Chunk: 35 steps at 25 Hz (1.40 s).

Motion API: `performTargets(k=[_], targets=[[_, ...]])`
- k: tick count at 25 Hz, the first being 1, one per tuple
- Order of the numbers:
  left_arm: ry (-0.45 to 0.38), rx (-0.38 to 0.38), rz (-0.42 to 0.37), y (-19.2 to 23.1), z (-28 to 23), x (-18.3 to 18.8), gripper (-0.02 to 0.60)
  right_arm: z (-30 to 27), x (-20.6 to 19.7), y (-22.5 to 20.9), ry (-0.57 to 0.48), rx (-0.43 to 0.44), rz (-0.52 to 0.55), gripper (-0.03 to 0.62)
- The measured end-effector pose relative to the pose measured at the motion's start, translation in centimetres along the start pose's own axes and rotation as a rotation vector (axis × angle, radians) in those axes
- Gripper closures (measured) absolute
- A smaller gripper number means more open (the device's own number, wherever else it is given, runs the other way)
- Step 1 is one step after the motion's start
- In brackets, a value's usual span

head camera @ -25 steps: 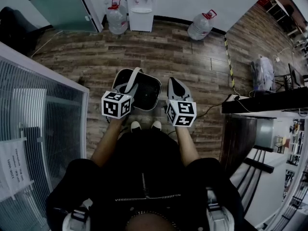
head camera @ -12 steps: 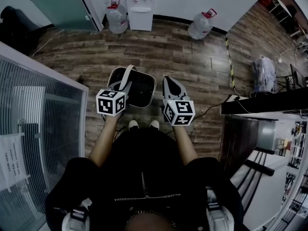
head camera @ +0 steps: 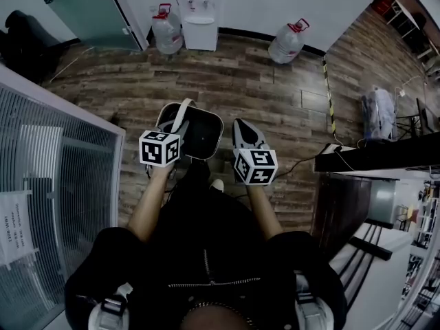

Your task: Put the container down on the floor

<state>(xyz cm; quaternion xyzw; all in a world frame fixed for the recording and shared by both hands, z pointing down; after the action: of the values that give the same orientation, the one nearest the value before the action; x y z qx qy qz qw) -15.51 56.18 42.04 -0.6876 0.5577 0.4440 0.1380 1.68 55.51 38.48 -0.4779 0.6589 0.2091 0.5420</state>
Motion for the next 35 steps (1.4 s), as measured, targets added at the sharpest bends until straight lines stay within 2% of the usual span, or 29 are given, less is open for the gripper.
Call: performTargets(k=[5,11,23,30,35], targets=[[-0.006,-0.016,0.026,0.6,-3.0,1.5,0.568,-2.3,0.9,-1.7,0.006,-0.01,-0.001,0.583],[0.008,-0.05,0.015,2.3,-7.7,4.7,0.568,-7.0,2.7,-4.0,0.017,-0.032,0.01,0.583],[0.032,-0.098,-0.035,9.4,-15.3,12.3,0.568,-18.0,8.1,-5.5,0.014,-0.084,0.045,0.583],[0.041,-0.111,-0.069,12.2,-17.5,14.9,0.568,-21.8,9.2,-5.9,0.026,-0.121,0.041,0.583],[0.029,-0.111,-0.044,13.4,-18.2,15.7,0.568,-23.5,9.5,-6.2,0.047,-0.118,0.058,0.583]])
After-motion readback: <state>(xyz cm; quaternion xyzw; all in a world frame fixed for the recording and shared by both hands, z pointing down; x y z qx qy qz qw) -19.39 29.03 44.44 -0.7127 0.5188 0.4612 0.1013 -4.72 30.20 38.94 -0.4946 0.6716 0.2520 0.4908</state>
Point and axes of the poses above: the fingertips, and each gripper's own axes: z backward along the fingers, y to its left, x out of its top, the point moved 2 cm from there along z, backward along the fingers
